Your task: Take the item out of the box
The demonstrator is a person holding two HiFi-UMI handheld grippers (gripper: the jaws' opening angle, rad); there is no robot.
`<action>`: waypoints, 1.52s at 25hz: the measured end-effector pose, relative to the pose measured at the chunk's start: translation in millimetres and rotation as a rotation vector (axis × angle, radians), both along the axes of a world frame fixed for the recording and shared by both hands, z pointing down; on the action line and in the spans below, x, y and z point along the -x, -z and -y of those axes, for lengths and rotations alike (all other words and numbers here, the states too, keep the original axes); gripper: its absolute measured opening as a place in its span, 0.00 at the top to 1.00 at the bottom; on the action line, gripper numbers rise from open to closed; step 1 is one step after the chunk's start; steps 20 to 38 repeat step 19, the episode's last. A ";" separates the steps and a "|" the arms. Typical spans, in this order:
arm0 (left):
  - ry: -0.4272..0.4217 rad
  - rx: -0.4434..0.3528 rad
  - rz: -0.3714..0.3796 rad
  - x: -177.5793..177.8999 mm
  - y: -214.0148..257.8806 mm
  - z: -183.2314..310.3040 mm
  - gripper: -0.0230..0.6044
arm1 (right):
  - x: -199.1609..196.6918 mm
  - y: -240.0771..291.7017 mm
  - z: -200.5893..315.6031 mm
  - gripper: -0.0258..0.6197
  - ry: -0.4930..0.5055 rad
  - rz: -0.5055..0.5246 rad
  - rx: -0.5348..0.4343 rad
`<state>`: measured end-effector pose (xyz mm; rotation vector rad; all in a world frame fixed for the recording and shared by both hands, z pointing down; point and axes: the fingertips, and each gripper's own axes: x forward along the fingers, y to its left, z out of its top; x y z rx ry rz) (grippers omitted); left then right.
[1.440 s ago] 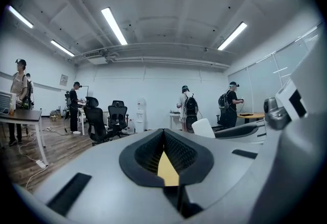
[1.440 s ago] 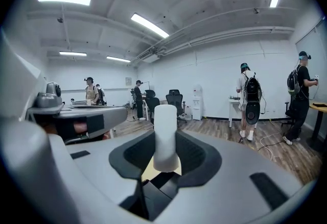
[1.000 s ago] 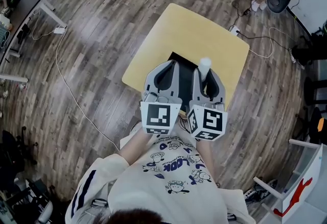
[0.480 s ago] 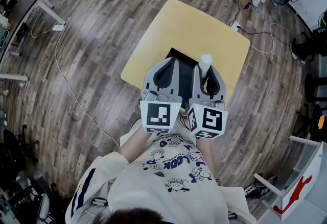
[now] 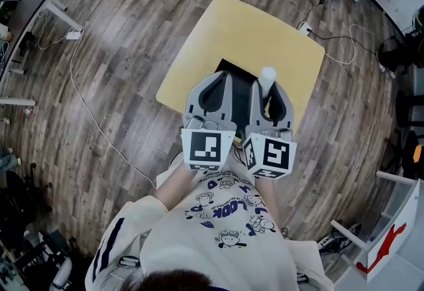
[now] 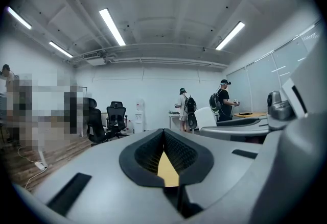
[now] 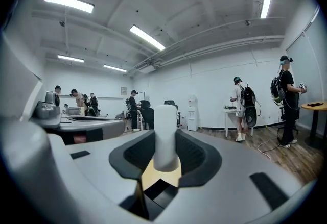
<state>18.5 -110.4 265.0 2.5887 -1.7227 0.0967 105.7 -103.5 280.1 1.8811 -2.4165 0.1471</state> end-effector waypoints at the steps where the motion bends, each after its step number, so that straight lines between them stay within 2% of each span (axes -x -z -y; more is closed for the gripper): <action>1: -0.001 0.001 -0.001 0.3 -0.5 -0.5 0.94 | 0.4 -0.3 -0.6 0.74 -0.001 0.000 -0.001; 38: -0.016 0.004 0.001 0.6 -1.6 4.9 0.94 | 2.8 -2.8 4.2 0.74 -0.011 -0.003 0.004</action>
